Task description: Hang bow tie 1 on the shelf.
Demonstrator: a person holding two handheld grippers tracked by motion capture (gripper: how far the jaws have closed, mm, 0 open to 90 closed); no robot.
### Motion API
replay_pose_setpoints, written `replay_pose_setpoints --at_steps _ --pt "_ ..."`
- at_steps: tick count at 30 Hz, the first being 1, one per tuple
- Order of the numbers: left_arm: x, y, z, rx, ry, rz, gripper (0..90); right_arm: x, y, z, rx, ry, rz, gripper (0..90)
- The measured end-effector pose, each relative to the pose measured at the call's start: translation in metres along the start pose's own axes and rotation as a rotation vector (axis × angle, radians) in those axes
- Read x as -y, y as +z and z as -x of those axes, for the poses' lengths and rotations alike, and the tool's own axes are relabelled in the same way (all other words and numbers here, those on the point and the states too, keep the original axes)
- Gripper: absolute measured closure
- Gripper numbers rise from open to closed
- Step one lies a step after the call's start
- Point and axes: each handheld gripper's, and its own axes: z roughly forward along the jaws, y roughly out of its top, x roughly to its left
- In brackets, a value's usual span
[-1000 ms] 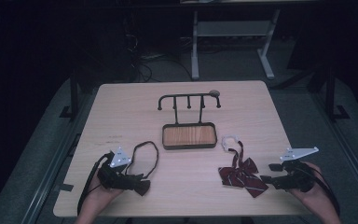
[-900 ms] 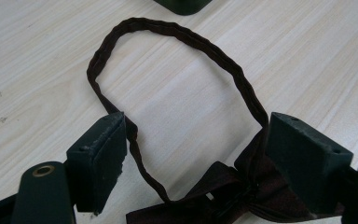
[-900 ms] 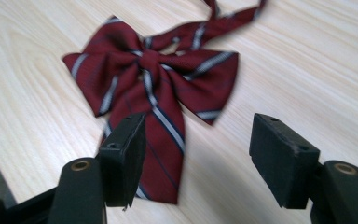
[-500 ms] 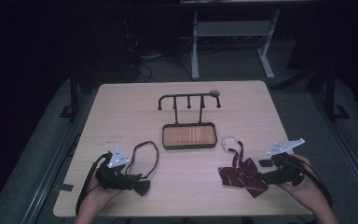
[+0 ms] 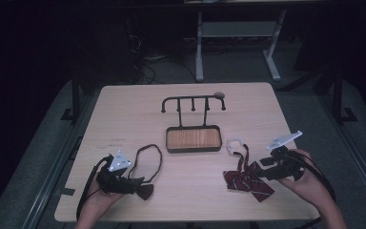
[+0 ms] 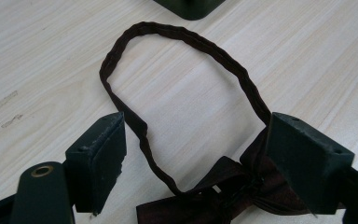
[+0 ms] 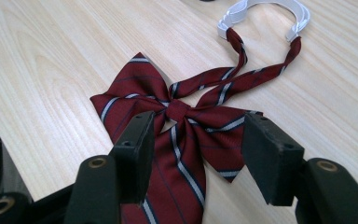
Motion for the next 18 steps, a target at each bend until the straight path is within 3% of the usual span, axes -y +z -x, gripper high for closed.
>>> replay_pose_setpoints --at_steps 8,18 --pt "0.0 0.0 -0.001 0.002 0.006 -0.004 20.5 -0.016 0.003 0.001 -0.01 -0.005 -0.012 45.7" --pt "0.001 -0.005 -0.004 -0.006 0.0 0.01 20.6 -0.045 0.009 0.007 0.012 -0.005 -0.06 48.5"
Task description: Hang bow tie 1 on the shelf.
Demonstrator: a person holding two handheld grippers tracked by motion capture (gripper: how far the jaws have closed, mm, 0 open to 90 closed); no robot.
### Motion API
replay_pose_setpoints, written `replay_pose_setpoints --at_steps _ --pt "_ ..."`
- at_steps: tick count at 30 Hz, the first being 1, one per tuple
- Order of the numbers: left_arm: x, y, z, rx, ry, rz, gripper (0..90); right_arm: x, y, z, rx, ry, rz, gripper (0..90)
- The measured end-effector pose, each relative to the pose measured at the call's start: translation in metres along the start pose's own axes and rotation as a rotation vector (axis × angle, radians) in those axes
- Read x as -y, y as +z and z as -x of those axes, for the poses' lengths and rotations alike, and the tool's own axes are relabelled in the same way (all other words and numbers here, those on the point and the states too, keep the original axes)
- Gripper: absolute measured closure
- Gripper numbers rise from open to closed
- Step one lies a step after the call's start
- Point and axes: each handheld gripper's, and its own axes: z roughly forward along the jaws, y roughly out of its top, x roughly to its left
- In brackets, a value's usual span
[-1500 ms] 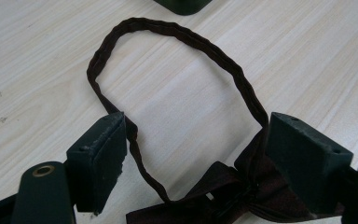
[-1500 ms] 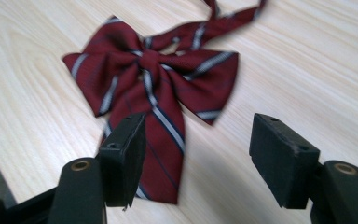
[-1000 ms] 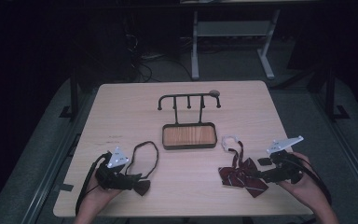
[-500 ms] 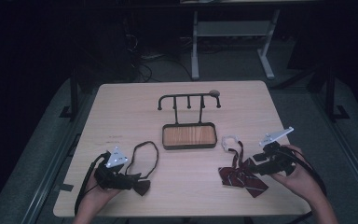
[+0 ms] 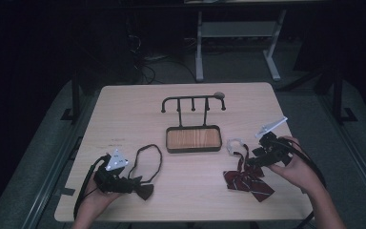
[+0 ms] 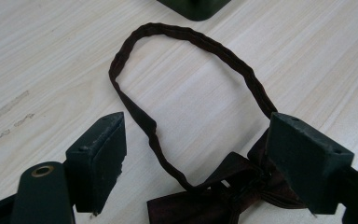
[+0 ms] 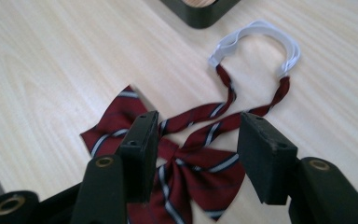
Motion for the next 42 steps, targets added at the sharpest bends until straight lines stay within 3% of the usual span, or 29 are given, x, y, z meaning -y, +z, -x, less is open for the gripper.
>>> replay_pose_setpoints --at_steps 7,11,20,28,33,42 --pt "0.0 0.0 -0.001 -0.008 0.006 -0.004 20.8 -0.015 0.008 0.007 -0.005 -0.005 -0.026 49.1" --pt "0.0 -0.002 -0.002 -0.009 0.0 0.004 21.0 -0.026 0.01 0.021 -0.002 0.011 -0.035 49.8" --pt "0.0 -0.003 -0.004 -0.013 -0.008 0.006 20.9 -0.043 0.021 0.035 0.006 0.039 -0.079 50.1" --pt "-0.001 -0.002 -0.005 -0.01 -0.011 0.007 20.8 -0.05 0.043 0.049 0.054 0.069 -0.137 53.4" --pt "-0.001 -0.001 -0.006 -0.008 -0.012 0.005 20.8 -0.053 0.051 0.058 0.059 0.104 -0.153 54.6" --pt "0.0 0.0 -0.007 -0.006 -0.024 0.008 20.8 -0.054 0.065 0.062 0.093 0.111 -0.203 57.9"
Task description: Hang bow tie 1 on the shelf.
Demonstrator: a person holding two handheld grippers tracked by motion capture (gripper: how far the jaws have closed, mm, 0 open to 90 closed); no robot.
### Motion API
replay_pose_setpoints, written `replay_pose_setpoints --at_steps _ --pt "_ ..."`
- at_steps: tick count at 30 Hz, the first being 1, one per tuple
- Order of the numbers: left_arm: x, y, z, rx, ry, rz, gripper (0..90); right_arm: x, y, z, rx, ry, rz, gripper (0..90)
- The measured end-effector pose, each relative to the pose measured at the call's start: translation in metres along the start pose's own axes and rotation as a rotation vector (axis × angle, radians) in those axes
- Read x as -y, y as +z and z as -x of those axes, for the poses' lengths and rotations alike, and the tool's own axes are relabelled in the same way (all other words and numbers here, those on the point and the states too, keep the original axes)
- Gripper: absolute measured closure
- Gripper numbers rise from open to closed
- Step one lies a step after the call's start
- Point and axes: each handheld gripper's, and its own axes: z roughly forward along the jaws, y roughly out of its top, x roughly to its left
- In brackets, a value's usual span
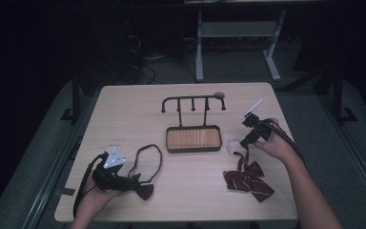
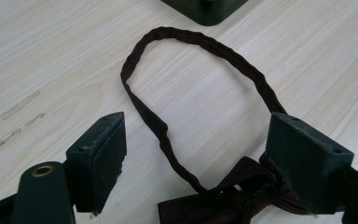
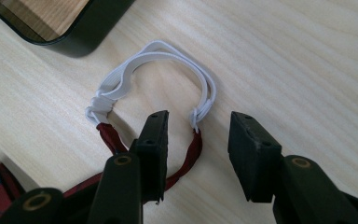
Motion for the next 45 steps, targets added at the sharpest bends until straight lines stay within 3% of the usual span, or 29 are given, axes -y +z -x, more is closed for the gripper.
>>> replay_pose_setpoints --at_steps 5,11,19,30,45 --pt "0.0 -0.001 0.0 0.001 0.002 0.001 20.8 -0.004 0.007 -0.003 0.016 -0.012 -0.024 60.6" --pt "0.0 -0.001 -0.001 0.001 0.002 -0.002 20.8 -0.005 0.015 -0.006 0.048 -0.034 -0.064 70.0" --pt "-0.001 -0.002 0.001 -0.002 0.007 0.012 20.9 -0.006 0.016 -0.009 0.07 -0.049 -0.064 82.2" --pt "0.0 -0.002 0.001 -0.002 0.006 0.007 20.8 0.0 0.0 -0.009 0.012 -0.029 -0.031 83.1" --pt "0.0 -0.001 0.002 0.004 0.003 0.004 20.8 0.009 -0.03 -0.025 -0.075 -0.079 0.044 83.1"
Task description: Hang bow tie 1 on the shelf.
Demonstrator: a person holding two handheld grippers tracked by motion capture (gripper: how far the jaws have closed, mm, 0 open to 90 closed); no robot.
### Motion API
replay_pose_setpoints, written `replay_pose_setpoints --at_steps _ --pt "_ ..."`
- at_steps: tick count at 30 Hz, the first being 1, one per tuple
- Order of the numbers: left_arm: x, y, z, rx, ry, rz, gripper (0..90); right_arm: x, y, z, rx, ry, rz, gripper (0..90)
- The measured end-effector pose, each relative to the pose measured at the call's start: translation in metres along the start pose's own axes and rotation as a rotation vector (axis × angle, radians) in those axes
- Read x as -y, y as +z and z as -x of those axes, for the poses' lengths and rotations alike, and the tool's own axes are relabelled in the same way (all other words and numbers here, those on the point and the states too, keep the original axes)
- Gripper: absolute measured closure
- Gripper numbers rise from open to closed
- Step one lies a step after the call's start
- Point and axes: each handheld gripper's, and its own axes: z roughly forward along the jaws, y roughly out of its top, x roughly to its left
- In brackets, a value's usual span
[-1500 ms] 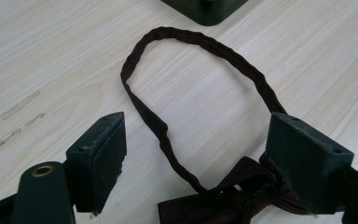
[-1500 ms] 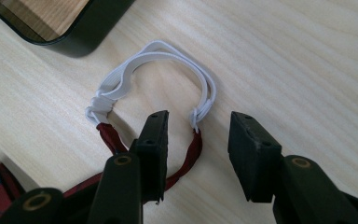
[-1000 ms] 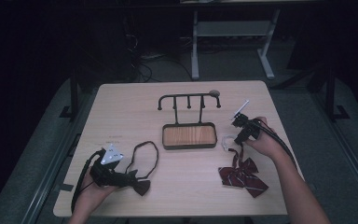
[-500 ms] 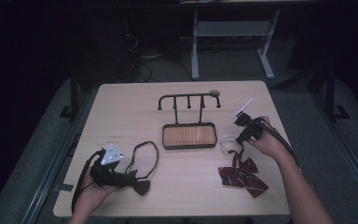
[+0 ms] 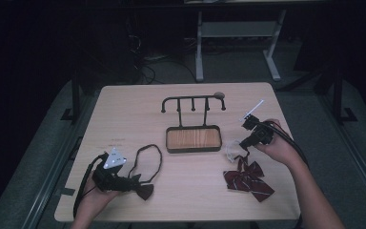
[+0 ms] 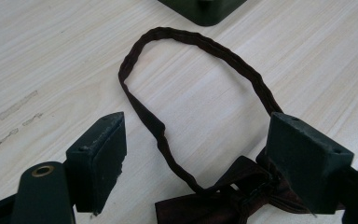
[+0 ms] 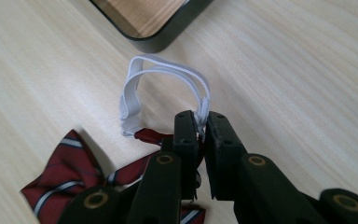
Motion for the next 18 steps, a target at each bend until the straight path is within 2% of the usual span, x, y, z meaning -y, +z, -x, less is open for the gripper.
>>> replay_pose_setpoints --at_steps 2,3,9,18 --pt "0.0 0.0 0.0 0.0 0.001 0.001 20.8 0.0 -0.002 0.0 -0.003 -0.003 -0.001 83.1" --pt "0.0 0.0 0.001 0.001 -0.001 0.0 20.7 0.001 -0.01 -0.002 -0.005 -0.013 0.013 83.1" --pt "0.001 0.0 0.001 0.0 -0.003 -0.003 20.8 0.001 -0.026 -0.007 -0.014 -0.022 0.049 83.1" --pt "0.001 0.0 -0.001 -0.001 -0.004 -0.005 20.8 -0.003 -0.044 -0.015 -0.03 -0.057 0.07 83.1"
